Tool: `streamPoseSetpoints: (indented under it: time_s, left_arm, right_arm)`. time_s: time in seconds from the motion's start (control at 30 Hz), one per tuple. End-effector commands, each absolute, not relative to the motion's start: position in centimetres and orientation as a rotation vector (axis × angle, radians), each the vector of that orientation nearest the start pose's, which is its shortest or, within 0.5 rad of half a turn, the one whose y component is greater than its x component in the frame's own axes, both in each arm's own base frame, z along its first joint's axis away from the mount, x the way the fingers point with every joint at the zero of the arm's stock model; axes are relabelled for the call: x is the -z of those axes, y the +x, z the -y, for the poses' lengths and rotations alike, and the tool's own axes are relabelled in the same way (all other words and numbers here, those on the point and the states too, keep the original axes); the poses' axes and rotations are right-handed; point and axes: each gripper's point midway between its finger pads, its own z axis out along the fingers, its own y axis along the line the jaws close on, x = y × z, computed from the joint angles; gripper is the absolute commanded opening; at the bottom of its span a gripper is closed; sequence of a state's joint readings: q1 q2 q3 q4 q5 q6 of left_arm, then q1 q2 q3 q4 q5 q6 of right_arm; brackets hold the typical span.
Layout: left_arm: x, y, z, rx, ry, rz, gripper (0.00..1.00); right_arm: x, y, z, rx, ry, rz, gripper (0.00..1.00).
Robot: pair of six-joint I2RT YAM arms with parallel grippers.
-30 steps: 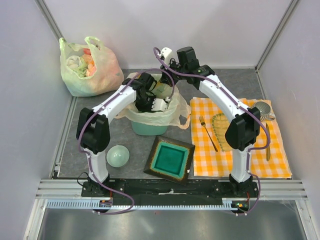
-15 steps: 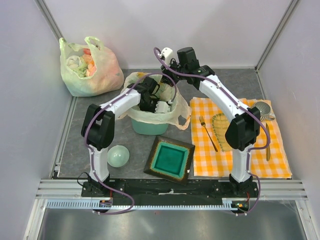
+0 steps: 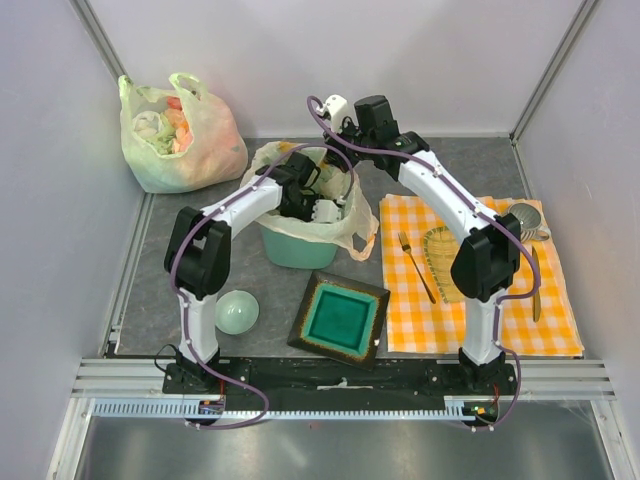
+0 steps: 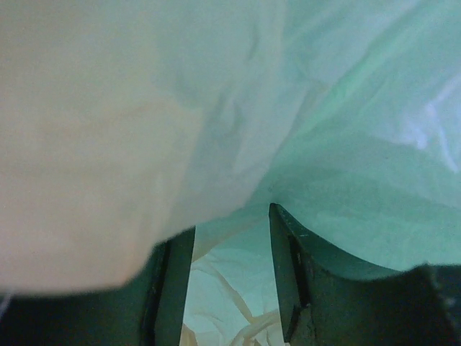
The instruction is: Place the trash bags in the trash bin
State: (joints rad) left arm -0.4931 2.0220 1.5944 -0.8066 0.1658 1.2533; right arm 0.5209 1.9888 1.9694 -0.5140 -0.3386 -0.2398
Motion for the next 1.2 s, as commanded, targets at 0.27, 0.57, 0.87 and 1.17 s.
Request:
streamPoseSetpoints:
  time_s: [0.27, 0.57, 0.87, 1.17]
  left_arm:
    - [-16.6, 40.2, 21.0, 0.091, -2.838, 2.499, 0.56]
    - [-23.7, 39.6, 22.5, 0.02, -2.99, 2.787, 0.58]
    - [-31.5, 34.0, 21.8, -0.678, -2.849, 3.189, 0.68]
    - [-32.8, 30.3, 15.6, -1.178, -2.452, 3.45, 0.62]
  right_arm:
    - [-28.0, 45.7, -33.0, -0.494, -0.995, -1.74, 0.0]
    - [-28.5, 45.5, -33.2, -0.491, -1.029, -1.691, 0.0]
    - [-29.1, 46.3, -33.3, -0.437, -1.088, -1.617, 0.0]
    - [-30.5, 48.3, -34.7, -0.415, -1.119, -1.521, 0.0]
